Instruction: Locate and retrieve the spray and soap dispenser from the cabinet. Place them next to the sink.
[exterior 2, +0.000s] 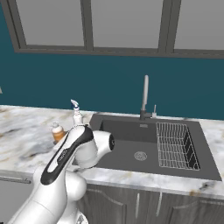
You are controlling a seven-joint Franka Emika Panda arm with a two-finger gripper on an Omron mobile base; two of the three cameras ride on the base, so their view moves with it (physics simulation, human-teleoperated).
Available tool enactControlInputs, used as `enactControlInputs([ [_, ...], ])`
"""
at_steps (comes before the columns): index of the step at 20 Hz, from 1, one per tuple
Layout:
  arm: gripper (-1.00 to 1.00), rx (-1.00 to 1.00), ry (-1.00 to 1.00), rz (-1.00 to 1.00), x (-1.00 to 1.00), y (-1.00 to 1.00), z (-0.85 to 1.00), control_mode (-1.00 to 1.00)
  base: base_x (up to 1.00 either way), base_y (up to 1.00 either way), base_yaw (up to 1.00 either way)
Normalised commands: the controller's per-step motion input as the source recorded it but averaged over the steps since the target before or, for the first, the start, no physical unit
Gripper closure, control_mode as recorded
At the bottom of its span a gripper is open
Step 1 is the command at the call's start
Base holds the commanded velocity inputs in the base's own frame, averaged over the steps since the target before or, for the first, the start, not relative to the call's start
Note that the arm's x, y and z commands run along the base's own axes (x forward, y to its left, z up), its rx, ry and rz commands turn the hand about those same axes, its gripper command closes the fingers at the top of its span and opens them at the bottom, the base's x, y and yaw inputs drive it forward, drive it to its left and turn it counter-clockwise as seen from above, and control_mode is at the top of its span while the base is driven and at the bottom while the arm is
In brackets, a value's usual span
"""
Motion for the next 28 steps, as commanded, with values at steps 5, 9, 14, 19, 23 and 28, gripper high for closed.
enactControlInputs([
  [5, 1.0, 0.0, 0.0, 0.0, 0.32, 0.07, -0.33, -1.0, 0.0, 0.0, 0.0],
  [9, 1.0, 0.0, 0.0, 0.0, 0.28, 0.1, -0.42, -1.0, 0.0, 0.0, 0.0],
  [14, 1.0, 0.0, 0.0, 0.0, 0.21, 0.19, -0.4, -1.0, 0.0, 0.0, 0.0],
  [19, 1.0, 0.01, 0.0, 0.0, 0.13, 0.27, -0.29, -1.0, 0.0, 0.0, 0.0],
  [23, 1.0, 0.01, 0.0, 0.0, 0.17, 0.2, -0.25, -1.0, 0.0, 0.0, 0.0],
  [28, 1.0, 0.0, -0.03, -0.02, 0.12, 0.07, -0.21, -1.0, 0.0, 0.0, 0.0],
])
